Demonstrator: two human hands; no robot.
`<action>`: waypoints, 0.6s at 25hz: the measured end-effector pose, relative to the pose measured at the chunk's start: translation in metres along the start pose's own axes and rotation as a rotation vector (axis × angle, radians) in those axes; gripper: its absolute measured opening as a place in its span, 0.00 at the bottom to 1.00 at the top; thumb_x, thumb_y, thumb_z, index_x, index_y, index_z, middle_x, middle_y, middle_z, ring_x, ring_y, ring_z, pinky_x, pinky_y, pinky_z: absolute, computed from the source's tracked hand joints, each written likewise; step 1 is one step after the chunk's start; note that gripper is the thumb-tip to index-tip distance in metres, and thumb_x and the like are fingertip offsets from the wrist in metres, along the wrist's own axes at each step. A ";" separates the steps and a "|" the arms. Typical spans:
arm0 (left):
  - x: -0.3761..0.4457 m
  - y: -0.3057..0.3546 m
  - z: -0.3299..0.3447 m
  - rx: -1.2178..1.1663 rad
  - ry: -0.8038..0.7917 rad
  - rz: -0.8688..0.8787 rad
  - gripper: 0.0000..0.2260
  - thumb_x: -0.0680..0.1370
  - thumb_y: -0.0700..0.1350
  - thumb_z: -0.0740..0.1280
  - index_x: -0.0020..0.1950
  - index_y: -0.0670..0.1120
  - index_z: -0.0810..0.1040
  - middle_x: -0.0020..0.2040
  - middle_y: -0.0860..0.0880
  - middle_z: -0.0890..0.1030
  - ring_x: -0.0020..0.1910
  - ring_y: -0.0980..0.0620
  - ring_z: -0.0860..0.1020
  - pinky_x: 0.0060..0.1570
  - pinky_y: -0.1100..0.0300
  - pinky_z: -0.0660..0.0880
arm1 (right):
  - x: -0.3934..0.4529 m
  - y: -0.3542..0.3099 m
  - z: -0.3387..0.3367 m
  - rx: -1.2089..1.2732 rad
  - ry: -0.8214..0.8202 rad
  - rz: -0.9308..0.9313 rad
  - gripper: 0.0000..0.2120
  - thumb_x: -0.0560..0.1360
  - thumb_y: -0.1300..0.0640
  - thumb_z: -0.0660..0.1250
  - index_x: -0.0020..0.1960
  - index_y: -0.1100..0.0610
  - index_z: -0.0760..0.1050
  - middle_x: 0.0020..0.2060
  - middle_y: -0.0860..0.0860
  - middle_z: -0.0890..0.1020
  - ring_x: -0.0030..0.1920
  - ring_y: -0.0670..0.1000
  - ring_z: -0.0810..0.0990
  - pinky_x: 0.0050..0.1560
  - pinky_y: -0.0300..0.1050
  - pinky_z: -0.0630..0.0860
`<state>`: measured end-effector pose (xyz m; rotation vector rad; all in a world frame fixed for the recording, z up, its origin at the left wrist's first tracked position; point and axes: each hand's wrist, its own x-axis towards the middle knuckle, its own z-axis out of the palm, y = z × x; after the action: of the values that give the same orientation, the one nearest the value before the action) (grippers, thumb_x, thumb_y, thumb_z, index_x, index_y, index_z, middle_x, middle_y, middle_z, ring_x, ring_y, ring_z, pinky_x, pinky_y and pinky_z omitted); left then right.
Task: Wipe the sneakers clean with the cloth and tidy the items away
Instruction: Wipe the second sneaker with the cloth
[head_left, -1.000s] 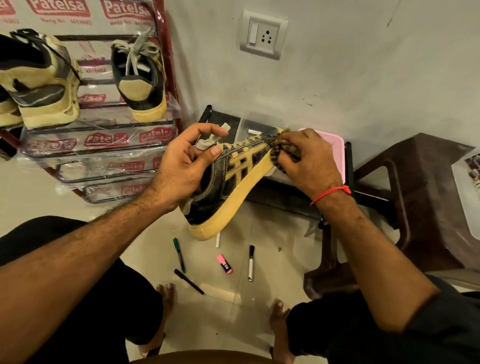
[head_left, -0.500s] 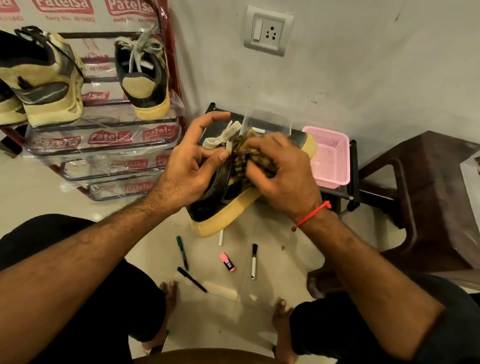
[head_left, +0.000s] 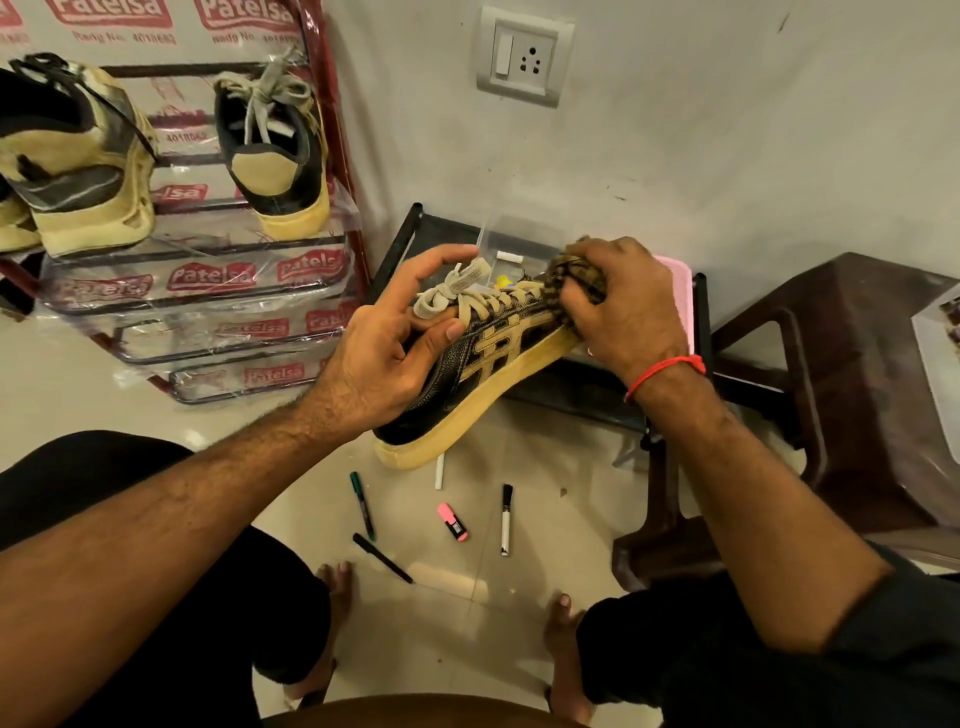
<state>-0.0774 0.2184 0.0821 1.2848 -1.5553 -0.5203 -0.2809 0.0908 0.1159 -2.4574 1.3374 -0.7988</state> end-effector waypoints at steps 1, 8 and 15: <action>0.000 -0.001 0.001 0.020 0.006 0.005 0.24 0.82 0.45 0.66 0.77 0.50 0.64 0.58 0.55 0.81 0.53 0.49 0.85 0.47 0.47 0.84 | 0.004 0.012 -0.002 -0.080 -0.002 0.046 0.14 0.76 0.56 0.67 0.61 0.55 0.79 0.53 0.56 0.79 0.56 0.54 0.76 0.57 0.41 0.70; 0.001 -0.010 -0.003 0.033 0.015 0.008 0.24 0.82 0.49 0.66 0.77 0.56 0.64 0.53 0.36 0.80 0.41 0.32 0.82 0.38 0.37 0.82 | -0.020 -0.025 0.009 0.169 -0.069 -0.245 0.12 0.75 0.57 0.69 0.59 0.54 0.80 0.51 0.53 0.79 0.52 0.48 0.75 0.54 0.37 0.71; 0.002 -0.007 -0.002 0.045 0.019 -0.041 0.25 0.82 0.49 0.65 0.78 0.56 0.62 0.47 0.41 0.84 0.43 0.35 0.84 0.43 0.43 0.83 | -0.005 0.011 0.007 0.025 0.000 -0.023 0.13 0.74 0.60 0.70 0.59 0.55 0.80 0.52 0.54 0.80 0.54 0.53 0.77 0.57 0.36 0.70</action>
<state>-0.0720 0.2148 0.0783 1.3541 -1.5357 -0.5007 -0.2865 0.0881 0.1032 -2.4579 1.2937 -0.8152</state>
